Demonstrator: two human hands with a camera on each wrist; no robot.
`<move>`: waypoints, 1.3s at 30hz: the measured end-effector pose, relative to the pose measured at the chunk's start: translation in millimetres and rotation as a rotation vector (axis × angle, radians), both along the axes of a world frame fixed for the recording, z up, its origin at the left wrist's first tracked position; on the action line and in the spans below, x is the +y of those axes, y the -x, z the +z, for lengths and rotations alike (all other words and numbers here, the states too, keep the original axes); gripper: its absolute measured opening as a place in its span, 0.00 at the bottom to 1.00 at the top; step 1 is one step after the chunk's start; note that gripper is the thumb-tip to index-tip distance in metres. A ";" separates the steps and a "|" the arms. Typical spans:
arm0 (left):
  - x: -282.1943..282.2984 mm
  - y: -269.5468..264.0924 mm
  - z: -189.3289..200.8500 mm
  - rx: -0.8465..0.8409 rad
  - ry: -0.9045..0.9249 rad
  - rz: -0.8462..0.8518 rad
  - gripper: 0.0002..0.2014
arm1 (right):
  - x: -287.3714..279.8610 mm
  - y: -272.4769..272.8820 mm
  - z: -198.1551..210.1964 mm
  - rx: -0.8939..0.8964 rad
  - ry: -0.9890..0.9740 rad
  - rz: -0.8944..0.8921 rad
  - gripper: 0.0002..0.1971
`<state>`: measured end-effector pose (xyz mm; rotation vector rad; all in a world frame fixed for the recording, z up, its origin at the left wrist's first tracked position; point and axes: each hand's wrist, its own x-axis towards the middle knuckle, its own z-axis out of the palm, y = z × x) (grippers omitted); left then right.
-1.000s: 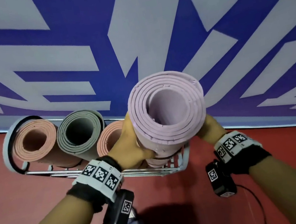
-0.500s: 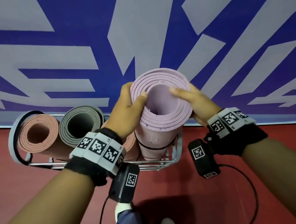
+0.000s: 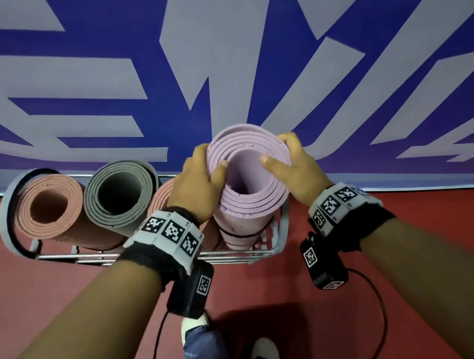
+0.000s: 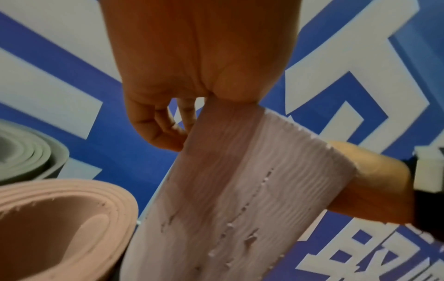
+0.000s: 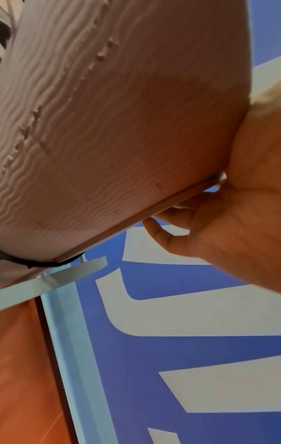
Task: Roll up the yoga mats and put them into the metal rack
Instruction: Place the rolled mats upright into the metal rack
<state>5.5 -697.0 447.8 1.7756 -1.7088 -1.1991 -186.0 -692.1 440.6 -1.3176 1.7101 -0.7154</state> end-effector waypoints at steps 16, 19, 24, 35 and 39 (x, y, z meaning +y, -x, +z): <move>0.5 30.9 8.5 -0.013 -0.080 -0.118 0.29 | -2.3 30.0 -4.4 -0.147 -0.135 0.014 0.29; -0.2 27.2 -7.3 -0.042 -0.132 -0.141 0.30 | 6.6 23.2 -21.4 -0.100 -0.153 -0.026 0.27; -5.5 10.8 -50.7 -0.190 -0.175 -0.191 0.29 | 11.9 3.4 -53.6 0.383 -0.198 0.096 0.29; 3.3 4.9 -124.7 -0.701 -0.222 -0.327 0.40 | 7.6 -11.0 -121.9 0.934 -0.335 0.279 0.38; -5.8 -7.1 -122.2 -0.586 -0.205 -0.367 0.36 | -5.5 -4.8 -121.7 0.940 -0.408 0.271 0.40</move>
